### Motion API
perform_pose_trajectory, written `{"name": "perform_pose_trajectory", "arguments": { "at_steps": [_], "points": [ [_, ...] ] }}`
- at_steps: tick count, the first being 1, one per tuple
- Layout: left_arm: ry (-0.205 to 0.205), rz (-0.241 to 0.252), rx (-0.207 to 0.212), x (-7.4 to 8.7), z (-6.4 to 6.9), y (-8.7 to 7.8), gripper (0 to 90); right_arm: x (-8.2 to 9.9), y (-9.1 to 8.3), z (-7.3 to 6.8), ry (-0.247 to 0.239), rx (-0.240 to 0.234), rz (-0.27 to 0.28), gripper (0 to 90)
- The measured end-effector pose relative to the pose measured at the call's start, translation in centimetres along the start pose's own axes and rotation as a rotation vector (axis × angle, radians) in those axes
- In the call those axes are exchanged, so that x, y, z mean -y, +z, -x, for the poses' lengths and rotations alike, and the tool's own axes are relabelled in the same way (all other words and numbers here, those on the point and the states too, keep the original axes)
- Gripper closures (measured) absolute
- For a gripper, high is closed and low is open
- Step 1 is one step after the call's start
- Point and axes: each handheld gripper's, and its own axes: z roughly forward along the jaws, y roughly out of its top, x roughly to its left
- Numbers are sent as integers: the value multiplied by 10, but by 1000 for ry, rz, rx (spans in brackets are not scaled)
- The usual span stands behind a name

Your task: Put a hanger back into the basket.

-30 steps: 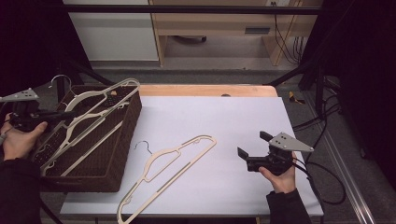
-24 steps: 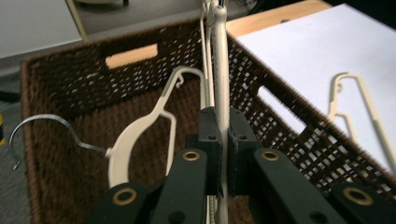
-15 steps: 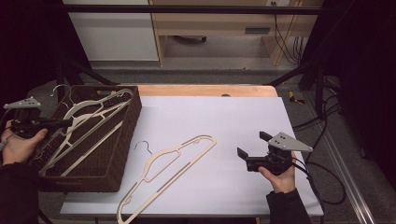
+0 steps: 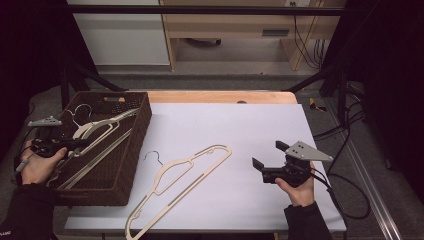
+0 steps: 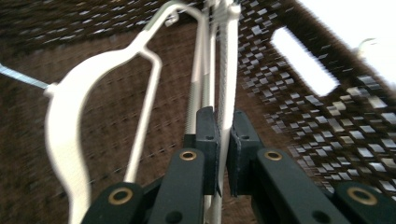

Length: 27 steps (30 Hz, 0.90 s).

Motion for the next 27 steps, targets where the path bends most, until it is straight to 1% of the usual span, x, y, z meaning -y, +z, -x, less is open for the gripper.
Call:
{"name": "perform_pose_trajectory", "arguments": {
  "at_steps": [1,2,3,4,5,7,9,12,13,14,15,16,19,20,21,22,23,24,25,26,27],
  "points": [
    [-26,5,-9,1,0,0,841,0,1,0,1,-2,-1,33],
    [-34,4,-18,1,-1,-1,836,0,1,-1,4,-2,-2,33],
    [-49,6,-32,2,-2,-2,812,-1,2,-1,3,-5,0,34],
    [-56,12,-47,2,-3,-4,756,-1,2,-1,0,-10,0,34],
    [-60,15,-53,4,-4,-6,739,-1,2,-1,-4,-8,2,34],
    [-60,0,-97,5,-4,-11,715,-3,1,-2,-4,-9,2,35],
    [-68,21,-128,8,-4,-16,678,-5,1,-3,-4,-8,8,36],
    [-74,55,-132,11,-3,-28,652,-7,1,-4,-8,-13,15,36],
    [-79,76,-143,11,-1,-31,638,-8,1,-5,-8,-14,14,37],
    [-80,83,-142,12,1,-35,631,-9,2,-6,-10,-13,19,36],
    [-75,111,-144,12,4,-38,623,-10,2,-7,-15,-18,15,37],
    [-76,125,-139,12,6,-40,606,-11,4,-8,-13,-17,18,37],
    [-53,175,-126,13,19,-47,552,-13,6,-11,-21,-22,17,37],
    [-41,188,-122,13,23,-49,522,-14,7,-11,-24,-19,18,37],
    [-44,214,-112,13,30,-50,499,-14,8,-12,-26,-20,19,38],
    [-35,232,-108,13,35,-51,469,-15,9,-13,-27,-22,19,39],
    [-46,251,-100,13,40,-51,441,-16,10,-14,-25,-26,17,40],
    [-43,266,-90,14,46,-51,411,-16,10,-14,-24,-25,18,41],
    [-34,287,-76,14,52,-51,388,-16,11,-14,-25,-27,13,41],
    [-12,297,-63,14,57,-51,363,-17,12,-15,-26,-25,11,41],
    [-12,316,-47,14,63,-50,333,-17,13,-15,-24,-29,12,42]
  ]
}}
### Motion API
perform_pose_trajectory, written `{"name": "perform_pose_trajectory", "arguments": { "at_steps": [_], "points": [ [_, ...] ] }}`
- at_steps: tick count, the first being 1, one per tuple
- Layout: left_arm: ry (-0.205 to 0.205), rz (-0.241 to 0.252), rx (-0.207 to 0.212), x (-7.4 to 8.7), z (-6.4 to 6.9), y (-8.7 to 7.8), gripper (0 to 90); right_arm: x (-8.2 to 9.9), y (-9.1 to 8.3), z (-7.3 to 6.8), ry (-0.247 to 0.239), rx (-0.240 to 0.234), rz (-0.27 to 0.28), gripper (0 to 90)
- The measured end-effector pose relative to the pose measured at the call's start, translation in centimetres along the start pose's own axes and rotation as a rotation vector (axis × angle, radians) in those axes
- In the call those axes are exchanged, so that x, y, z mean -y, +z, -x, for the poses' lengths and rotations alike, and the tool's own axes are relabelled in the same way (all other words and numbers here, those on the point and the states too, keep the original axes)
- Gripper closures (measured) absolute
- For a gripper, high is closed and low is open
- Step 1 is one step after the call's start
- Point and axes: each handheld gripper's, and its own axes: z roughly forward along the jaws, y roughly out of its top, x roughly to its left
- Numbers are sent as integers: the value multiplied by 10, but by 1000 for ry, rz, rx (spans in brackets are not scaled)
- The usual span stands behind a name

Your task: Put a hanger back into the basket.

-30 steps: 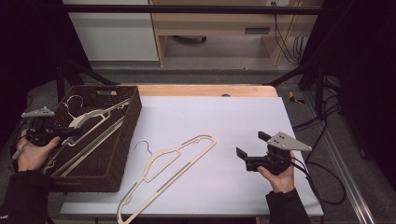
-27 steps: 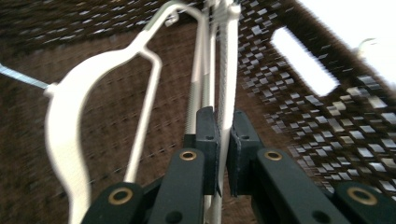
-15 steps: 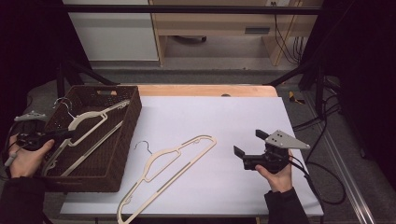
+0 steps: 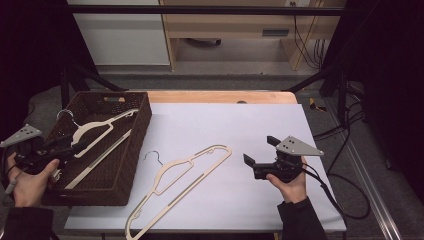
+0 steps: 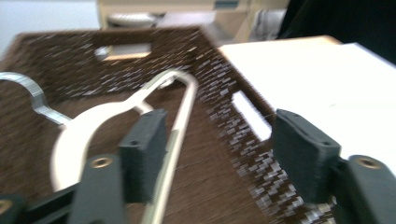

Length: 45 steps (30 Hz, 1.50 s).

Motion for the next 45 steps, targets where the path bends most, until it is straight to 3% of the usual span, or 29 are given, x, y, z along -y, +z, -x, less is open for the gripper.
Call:
{"name": "perform_pose_trajectory", "arguments": {
  "at_steps": [3,6,9,18,33,38,45],
  "points": [
    [18,46,47,1,18,2,271,-1,5,0,17,-8,0,45],
    [41,72,63,2,37,7,185,0,13,0,29,-12,-4,45],
    [56,82,87,4,55,14,124,0,20,-2,23,-21,-16,45],
    [138,70,194,10,106,25,87,-6,42,-12,11,-35,-37,54],
    [226,38,259,37,147,26,93,-12,96,-42,-7,-68,-112,99],
    [232,27,289,47,153,27,107,-11,118,-54,-4,-86,-144,123],
    [234,-19,290,65,158,35,127,-11,144,-78,-39,-105,-188,138]
  ]
}}
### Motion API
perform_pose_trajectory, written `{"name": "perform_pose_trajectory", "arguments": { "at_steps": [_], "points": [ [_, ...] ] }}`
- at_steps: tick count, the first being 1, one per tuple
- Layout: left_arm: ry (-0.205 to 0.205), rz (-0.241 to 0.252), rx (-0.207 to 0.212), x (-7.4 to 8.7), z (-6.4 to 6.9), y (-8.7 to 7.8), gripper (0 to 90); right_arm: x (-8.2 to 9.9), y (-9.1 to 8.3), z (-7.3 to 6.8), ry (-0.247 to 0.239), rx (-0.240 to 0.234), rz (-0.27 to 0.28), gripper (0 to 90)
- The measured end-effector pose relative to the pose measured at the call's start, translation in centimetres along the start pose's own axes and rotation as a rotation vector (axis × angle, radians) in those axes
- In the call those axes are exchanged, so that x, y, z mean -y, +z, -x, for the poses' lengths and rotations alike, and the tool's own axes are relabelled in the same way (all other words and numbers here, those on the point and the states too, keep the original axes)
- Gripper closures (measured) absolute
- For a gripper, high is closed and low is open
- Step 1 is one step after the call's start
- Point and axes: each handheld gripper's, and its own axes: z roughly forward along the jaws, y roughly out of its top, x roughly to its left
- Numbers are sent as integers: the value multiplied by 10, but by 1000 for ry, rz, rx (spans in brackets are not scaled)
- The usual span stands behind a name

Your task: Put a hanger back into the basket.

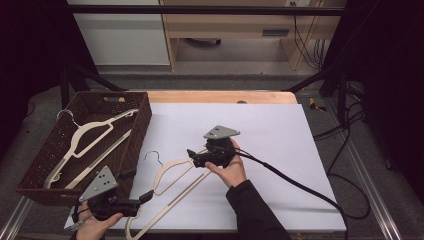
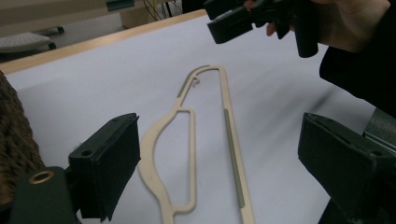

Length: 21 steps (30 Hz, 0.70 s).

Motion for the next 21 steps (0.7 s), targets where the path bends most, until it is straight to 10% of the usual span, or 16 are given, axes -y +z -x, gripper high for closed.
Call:
{"name": "perform_pose_trajectory", "arguments": {
  "at_steps": [21],
  "points": [
    [16,-100,31,30,17,20,169,0,74,-38,-31,-79,-122,241]
  ]
}}
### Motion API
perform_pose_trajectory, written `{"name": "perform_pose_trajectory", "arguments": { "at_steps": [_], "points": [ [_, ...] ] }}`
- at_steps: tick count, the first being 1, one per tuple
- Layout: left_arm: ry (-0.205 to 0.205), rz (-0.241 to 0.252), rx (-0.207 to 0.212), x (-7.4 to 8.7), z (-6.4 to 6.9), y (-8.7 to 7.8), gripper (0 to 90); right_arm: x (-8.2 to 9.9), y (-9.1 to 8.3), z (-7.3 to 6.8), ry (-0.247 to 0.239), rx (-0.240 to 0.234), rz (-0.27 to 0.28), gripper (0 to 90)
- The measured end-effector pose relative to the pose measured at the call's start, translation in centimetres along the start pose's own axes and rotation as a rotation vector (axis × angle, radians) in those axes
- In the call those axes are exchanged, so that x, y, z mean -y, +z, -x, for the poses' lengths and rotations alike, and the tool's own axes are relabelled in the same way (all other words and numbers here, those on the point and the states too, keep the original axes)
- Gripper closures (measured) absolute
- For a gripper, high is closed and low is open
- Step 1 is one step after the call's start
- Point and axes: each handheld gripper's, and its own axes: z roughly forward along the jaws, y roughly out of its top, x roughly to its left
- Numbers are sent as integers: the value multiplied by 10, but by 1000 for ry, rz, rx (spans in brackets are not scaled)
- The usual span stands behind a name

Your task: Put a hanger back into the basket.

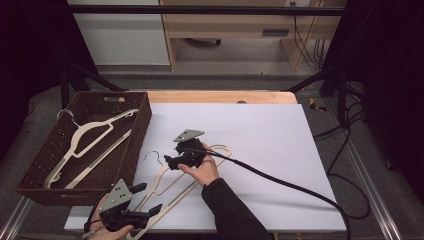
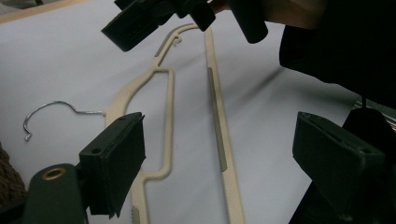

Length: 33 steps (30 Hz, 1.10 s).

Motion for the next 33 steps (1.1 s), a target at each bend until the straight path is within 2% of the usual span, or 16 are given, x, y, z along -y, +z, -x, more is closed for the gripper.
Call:
{"name": "perform_pose_trajectory", "arguments": {
  "at_steps": [3,4,7,10,15,18,22,26,29,33],
  "points": [
    [2,-11,1,4,1,2,180,-1,11,-4,-20,5,-22,254],
    [15,-15,-6,5,0,3,180,-2,14,-6,-16,2,-28,256],
    [-2,-49,0,11,2,5,182,-3,24,-11,-36,-9,-35,285],
    [-10,-60,3,16,-1,8,186,-4,33,-15,-27,-17,-45,316],
    [-29,-83,3,23,-6,14,193,-4,49,-21,-49,-6,-80,401],
    [-24,-92,4,24,-6,15,198,-3,58,-22,-31,-16,-96,475],
    [-26,-90,0,24,-7,16,204,0,70,-26,-38,-5,-133,551],
    [-26,-96,-5,25,-8,16,203,2,78,-28,2,-11,-160,640],
    [-29,-99,-7,25,-8,16,196,5,83,-30,-27,4,-188,667],
    [-33,-96,-10,25,-8,16,190,5,86,-33,-51,18,-197,735]
  ]
}}
